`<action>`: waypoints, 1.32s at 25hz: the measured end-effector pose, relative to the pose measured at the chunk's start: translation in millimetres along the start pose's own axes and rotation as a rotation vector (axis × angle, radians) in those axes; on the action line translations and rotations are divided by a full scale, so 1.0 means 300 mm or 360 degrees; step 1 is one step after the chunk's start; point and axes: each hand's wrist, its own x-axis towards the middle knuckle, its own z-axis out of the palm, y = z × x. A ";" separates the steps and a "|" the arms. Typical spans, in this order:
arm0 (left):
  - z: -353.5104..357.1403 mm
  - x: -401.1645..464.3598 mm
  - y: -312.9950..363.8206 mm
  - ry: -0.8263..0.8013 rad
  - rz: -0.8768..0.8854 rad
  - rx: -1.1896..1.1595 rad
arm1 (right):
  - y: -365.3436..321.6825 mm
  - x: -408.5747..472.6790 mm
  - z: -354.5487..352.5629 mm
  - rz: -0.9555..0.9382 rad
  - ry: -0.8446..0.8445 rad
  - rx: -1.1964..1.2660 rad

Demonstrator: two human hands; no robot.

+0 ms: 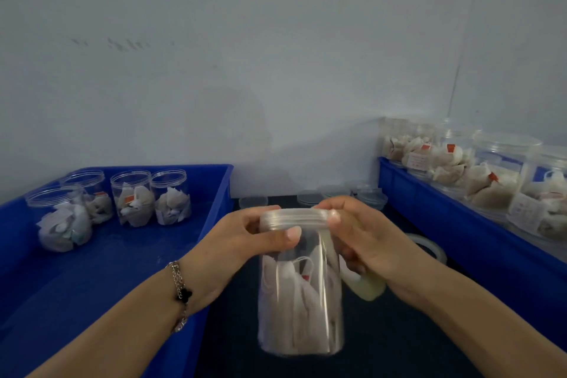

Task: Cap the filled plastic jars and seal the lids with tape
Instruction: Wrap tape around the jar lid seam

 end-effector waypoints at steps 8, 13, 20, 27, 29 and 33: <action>-0.003 0.010 -0.004 -0.0060 -0.0176 0.0087 | 0.001 -0.018 0.074 -0.0003 0.0150 0.0129; 0.003 0.012 -0.018 0.0135 -0.0236 0.0070 | -0.024 0.007 0.055 -0.0061 0.0199 0.0096; -0.018 -0.003 0.010 0.0005 -0.0120 -0.0343 | -0.082 -0.054 -0.094 -0.0062 -0.0103 -0.0215; 0.006 -0.007 0.020 -0.0087 -0.0088 -0.0206 | -0.047 -0.041 -0.090 -0.0277 0.0127 -0.1259; 0.014 -0.003 0.012 -0.0049 -0.0129 -0.0039 | 0.006 -0.023 -0.071 -0.0224 0.0184 -0.1495; 0.000 0.022 -0.027 -0.0072 -0.0130 0.0707 | 0.113 0.011 -0.010 -0.0040 0.0158 -0.1631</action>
